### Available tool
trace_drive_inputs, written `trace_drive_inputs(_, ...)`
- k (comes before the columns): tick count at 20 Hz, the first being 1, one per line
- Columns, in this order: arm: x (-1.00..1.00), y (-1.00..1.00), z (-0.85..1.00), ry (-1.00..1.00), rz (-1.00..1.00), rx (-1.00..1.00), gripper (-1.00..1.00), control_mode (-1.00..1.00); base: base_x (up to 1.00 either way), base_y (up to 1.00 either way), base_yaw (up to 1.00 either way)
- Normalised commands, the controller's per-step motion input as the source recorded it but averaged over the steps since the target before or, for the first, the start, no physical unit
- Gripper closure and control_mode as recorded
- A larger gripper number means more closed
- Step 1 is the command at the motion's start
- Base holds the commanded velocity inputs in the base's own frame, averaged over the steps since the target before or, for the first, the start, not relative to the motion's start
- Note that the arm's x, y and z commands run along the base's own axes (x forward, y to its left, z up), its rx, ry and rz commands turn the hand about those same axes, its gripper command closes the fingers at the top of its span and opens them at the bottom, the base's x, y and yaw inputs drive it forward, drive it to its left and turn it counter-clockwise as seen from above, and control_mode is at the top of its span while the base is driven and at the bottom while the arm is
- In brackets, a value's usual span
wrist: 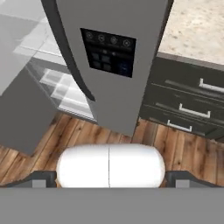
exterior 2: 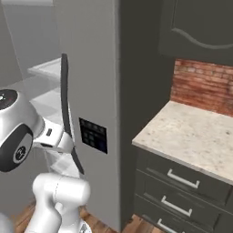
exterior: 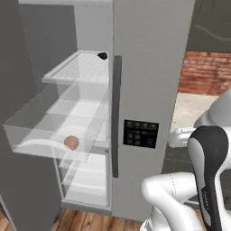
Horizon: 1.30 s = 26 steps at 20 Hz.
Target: Place the onion and cucumber inside the fridge drawer. Close the drawer after placing the vegetables.
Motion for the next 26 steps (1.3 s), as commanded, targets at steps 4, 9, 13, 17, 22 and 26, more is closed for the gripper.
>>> trace_drive_inputs(4, 0.0, 0.0, 0.0, 0.0, 0.0, 0.0, -1.0, 1.0, 0.0, -1.0, -0.26)
trace_drive_inputs(9, 0.0, 0.0, 0.0, 0.0, 0.0, 0.0, -1.0, 1.0, 0.11, -1.0, -0.21)
trace_drive_inputs(13, 0.0, 0.0, 0.0, 0.0, 0.0, 0.0, -1.0, 1.0, 0.18, -1.0, -0.19)
trace_drive_inputs(17, 0.0, 0.0, 0.0, 0.0, 0.0, 0.0, -1.0, 1.0, 0.21, -1.0, -0.21)
trace_drive_inputs(22, 0.0, 0.0, 0.0, 0.0, 0.0, 0.0, -1.0, 1.0, 0.21, -1.0, -0.23)
trace_drive_inputs(26, 0.0, 0.0, 0.0, 0.0, 0.0, 0.0, -1.0, 1.0, 0.21, -1.0, -0.23)
